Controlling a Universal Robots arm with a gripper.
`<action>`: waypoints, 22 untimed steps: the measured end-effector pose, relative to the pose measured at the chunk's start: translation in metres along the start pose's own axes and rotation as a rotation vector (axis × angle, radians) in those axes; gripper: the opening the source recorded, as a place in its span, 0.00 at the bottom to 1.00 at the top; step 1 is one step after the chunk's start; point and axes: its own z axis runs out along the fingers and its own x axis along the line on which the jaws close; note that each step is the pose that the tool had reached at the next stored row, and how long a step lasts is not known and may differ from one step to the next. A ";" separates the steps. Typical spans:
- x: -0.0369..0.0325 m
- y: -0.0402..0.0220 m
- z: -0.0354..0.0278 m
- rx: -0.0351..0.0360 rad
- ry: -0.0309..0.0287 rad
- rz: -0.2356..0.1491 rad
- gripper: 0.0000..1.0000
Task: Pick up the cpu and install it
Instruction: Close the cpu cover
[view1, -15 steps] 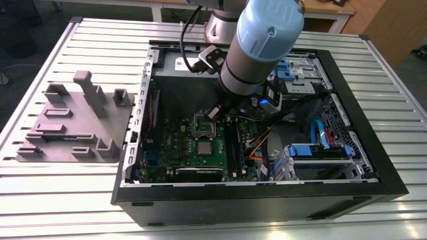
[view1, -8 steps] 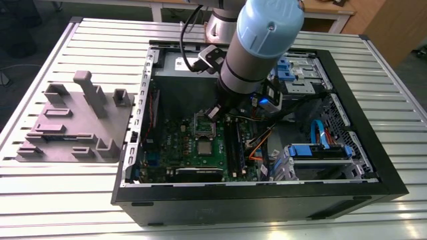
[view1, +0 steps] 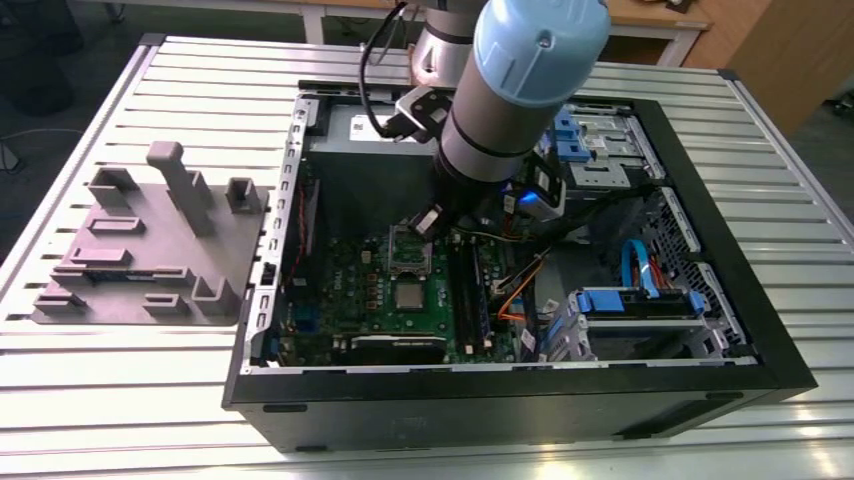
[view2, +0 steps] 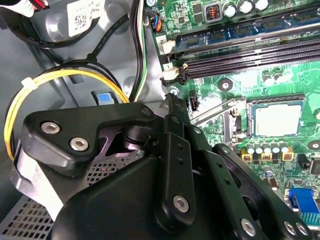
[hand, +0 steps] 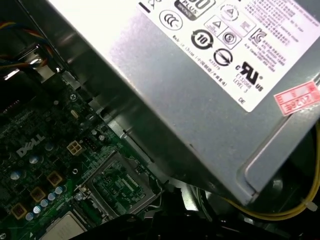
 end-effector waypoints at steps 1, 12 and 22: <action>0.0000 0.0003 -0.0009 0.0002 0.0003 0.000 0.10; 0.0006 0.0040 -0.0096 0.0090 0.0101 -0.002 0.10; 0.0007 0.0064 -0.0164 0.0205 0.0226 -0.004 0.10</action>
